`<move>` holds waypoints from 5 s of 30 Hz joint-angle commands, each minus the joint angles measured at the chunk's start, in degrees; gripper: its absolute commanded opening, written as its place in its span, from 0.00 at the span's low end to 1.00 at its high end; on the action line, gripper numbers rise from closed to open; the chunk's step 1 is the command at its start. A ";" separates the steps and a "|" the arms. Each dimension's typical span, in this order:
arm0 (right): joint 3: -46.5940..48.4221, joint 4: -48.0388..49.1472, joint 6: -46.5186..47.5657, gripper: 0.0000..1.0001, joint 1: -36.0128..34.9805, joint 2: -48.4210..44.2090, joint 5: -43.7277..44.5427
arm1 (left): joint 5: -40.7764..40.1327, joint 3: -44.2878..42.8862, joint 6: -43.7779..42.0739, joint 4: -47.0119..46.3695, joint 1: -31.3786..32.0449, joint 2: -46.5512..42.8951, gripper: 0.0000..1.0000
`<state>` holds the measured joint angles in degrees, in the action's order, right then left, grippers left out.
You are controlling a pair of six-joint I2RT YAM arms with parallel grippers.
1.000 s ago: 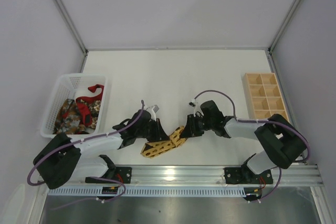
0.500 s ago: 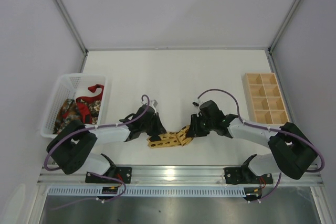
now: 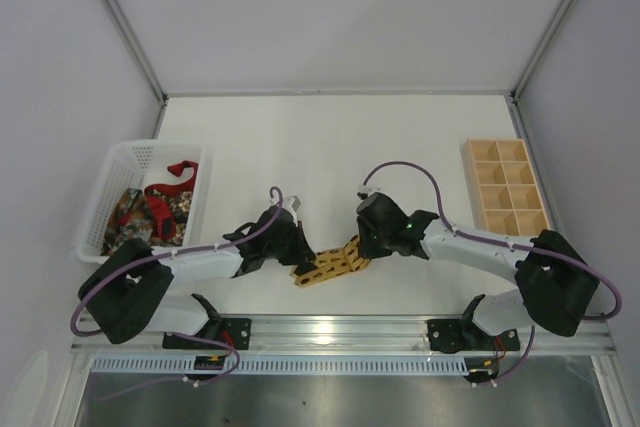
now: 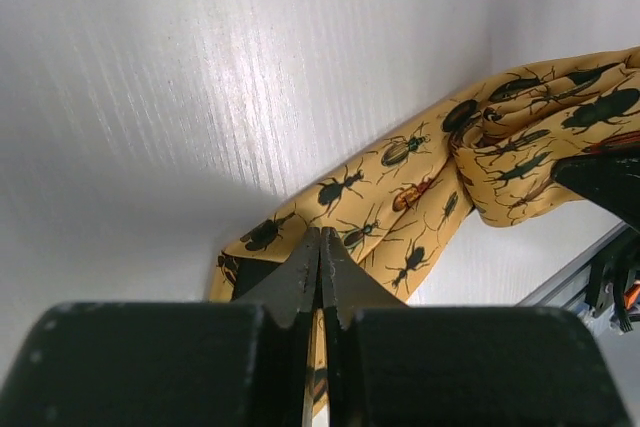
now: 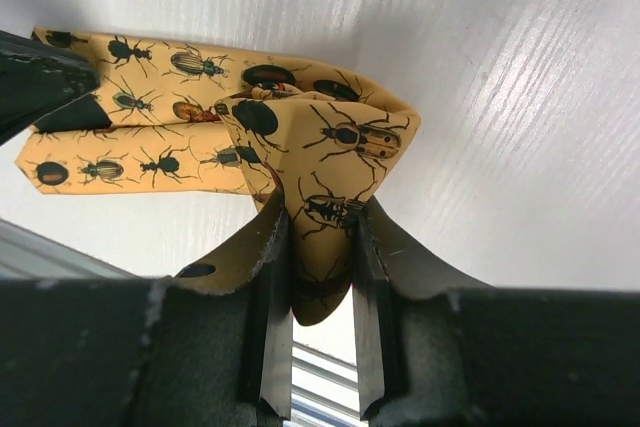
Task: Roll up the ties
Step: Roll the tie, then place the rolled tie into the container
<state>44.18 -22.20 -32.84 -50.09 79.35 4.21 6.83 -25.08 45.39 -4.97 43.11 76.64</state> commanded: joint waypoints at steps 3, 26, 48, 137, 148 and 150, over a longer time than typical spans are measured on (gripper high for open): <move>8.00 -7.68 0.41 0.11 -6.06 5.44 12.38 | 0.90 -1.11 -1.44 2.95 0.22 -4.82 0.06; 20.68 -23.42 -5.57 0.20 -15.04 16.89 28.66 | 4.06 2.40 -1.53 -7.58 -3.48 7.11 0.07; 22.70 -20.70 -3.11 0.42 -19.96 17.59 27.96 | 5.91 3.72 2.60 -11.46 -1.45 8.00 0.06; -9.73 43.11 2.35 0.79 8.60 24.00 -50.17 | 7.85 9.26 6.12 -3.81 3.91 -10.63 0.10; -10.61 50.58 -1.52 0.29 6.32 27.08 -50.18 | 8.29 11.02 6.03 -6.54 2.85 -10.11 0.10; -10.70 50.15 -2.14 0.11 6.14 25.95 -49.12 | 8.46 10.58 5.68 -6.72 2.77 -9.93 0.10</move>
<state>35.16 30.44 -35.05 -42.06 104.57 -48.47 17.39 -15.22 52.12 -12.56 46.68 65.73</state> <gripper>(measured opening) 0.234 0.101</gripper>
